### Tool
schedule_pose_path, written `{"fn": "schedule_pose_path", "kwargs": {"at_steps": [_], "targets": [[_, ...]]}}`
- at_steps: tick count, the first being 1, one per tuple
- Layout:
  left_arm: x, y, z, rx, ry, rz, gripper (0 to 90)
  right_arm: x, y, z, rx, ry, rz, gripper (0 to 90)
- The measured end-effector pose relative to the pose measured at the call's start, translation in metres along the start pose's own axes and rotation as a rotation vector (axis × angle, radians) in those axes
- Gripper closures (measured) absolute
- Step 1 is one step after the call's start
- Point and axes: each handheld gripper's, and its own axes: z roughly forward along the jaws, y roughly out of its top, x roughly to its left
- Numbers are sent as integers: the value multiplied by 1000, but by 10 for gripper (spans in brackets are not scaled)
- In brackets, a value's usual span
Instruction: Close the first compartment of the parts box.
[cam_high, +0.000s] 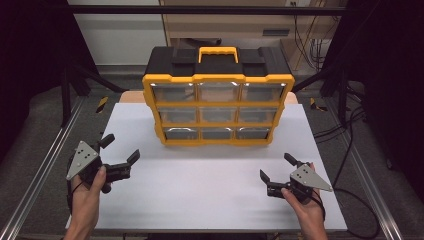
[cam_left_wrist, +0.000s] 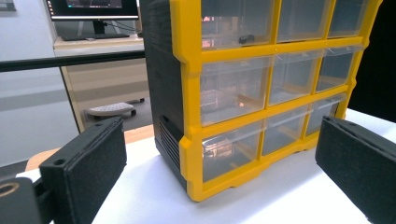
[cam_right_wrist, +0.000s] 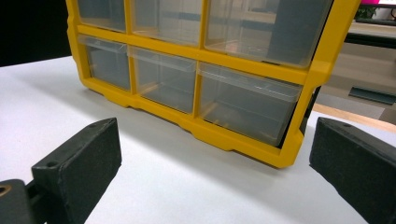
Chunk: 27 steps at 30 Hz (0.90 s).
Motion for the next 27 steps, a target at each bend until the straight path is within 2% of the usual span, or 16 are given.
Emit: {"fn": "schedule_pose_path", "kwargs": {"at_steps": [27], "targets": [[-7, -32, -1, 17, -28, -12, 21, -1, 0, -1, -3, -3, -1, 23]]}}
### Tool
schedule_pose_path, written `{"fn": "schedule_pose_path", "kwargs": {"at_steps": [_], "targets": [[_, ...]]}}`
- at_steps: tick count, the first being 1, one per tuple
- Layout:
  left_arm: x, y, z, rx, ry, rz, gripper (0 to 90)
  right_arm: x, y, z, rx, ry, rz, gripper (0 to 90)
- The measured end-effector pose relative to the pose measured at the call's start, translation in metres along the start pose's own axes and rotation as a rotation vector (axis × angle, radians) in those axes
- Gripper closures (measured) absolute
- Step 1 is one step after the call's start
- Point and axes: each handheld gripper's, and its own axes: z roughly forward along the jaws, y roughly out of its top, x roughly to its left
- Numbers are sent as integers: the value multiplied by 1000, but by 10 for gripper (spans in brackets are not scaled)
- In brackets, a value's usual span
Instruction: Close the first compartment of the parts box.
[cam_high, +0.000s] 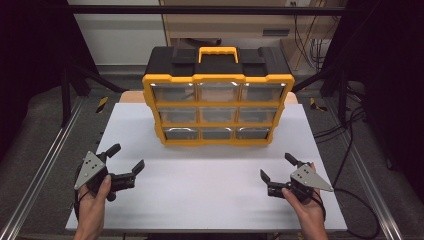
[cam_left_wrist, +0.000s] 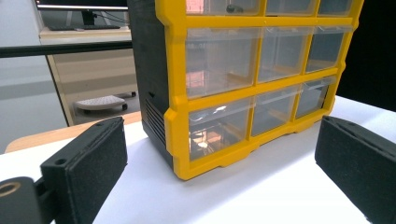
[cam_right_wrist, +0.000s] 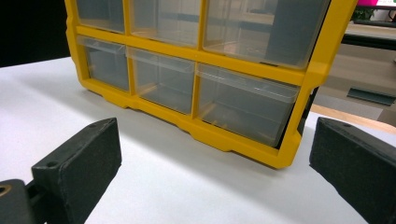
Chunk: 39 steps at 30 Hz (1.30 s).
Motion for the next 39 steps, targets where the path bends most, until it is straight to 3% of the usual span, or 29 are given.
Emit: {"fn": "schedule_pose_path", "kwargs": {"at_steps": [15, 39], "targets": [[-1, -12, -2, 8, -7, -9, 24, 0, 0, 0, 0, -2, -4, 23], [-11, -25, 0, 11, -55, -19, 26, 1, -1, 1, -4, 1, -5, 23]]}}
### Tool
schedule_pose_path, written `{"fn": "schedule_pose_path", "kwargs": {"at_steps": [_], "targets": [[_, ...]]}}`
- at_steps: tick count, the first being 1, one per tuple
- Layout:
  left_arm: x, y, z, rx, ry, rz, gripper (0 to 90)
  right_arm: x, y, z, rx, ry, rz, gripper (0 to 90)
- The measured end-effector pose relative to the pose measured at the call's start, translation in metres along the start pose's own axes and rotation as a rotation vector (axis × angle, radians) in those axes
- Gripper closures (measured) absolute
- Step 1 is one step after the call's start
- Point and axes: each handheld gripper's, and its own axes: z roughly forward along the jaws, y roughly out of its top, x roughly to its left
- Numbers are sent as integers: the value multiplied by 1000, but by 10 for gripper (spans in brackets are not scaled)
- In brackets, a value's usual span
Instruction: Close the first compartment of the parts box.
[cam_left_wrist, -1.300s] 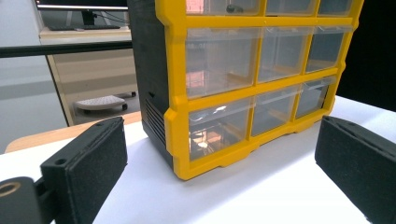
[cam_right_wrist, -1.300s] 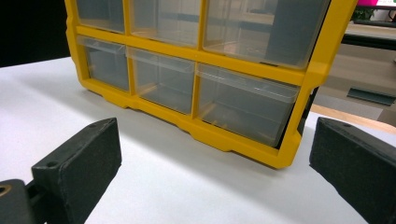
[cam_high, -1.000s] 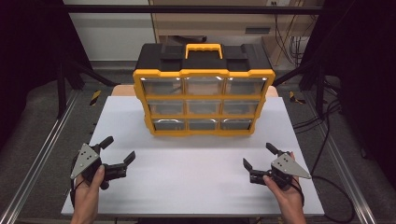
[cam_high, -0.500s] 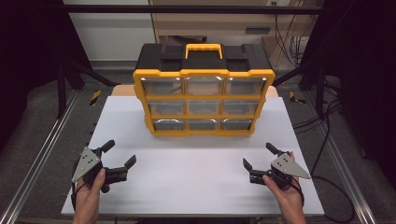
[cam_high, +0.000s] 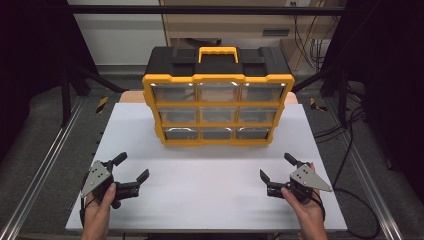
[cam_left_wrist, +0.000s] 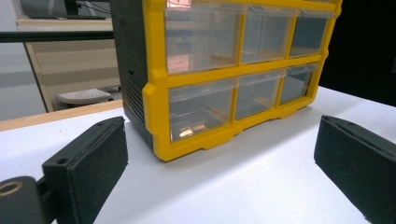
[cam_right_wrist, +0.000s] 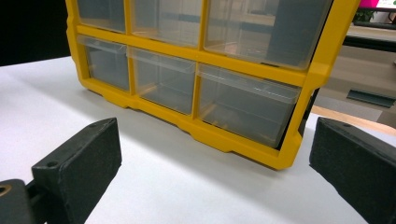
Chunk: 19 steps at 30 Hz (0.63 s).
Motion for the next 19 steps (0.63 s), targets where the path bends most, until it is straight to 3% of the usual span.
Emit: {"fn": "schedule_pose_path", "kwargs": {"at_steps": [19], "targets": [[-13, -8, 10, 15, -40, -1, 25, 5, -4, 5, -19, 41, 28, 27]]}}
